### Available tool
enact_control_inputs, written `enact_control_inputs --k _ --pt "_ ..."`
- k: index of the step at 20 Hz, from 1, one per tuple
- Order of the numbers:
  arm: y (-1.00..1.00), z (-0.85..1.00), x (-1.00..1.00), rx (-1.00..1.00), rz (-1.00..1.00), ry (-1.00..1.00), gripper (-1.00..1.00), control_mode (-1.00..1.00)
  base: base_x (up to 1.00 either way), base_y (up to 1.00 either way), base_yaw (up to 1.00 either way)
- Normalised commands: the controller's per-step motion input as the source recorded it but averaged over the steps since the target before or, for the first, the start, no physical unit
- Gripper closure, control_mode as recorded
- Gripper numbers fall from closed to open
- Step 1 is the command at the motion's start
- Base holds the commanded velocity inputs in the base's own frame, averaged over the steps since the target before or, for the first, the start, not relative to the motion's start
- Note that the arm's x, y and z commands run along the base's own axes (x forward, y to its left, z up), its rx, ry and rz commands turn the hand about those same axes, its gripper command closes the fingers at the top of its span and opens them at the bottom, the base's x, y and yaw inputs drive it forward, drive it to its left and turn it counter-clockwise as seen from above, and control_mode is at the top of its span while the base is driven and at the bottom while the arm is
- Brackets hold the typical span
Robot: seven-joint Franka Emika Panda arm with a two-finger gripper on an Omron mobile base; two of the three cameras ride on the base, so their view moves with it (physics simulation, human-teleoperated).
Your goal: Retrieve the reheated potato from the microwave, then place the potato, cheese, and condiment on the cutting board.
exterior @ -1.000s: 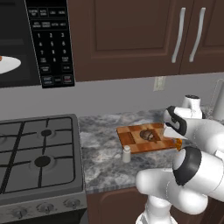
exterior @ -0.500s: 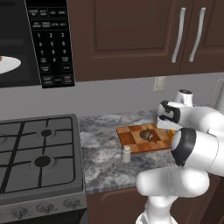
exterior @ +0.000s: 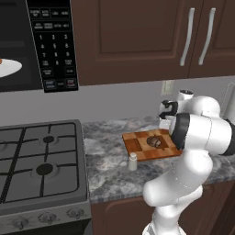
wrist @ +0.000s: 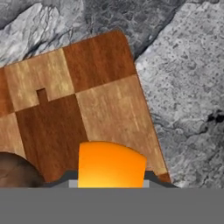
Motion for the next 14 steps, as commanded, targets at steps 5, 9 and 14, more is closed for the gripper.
enact_control_inputs --k 5,9,14 --pt "0.0 -0.43 0.26 0.01 0.02 0.0 1.0 -1.0 0.0 0.0 0.0" --pt "0.0 -0.4 0.14 0.0 0.01 0.0 1.0 -1.0 0.0 0.0 0.0" --pt "0.0 -0.33 0.0 0.0 0.0 0.0 -1.0 -1.0 0.0 0.0 0.0"
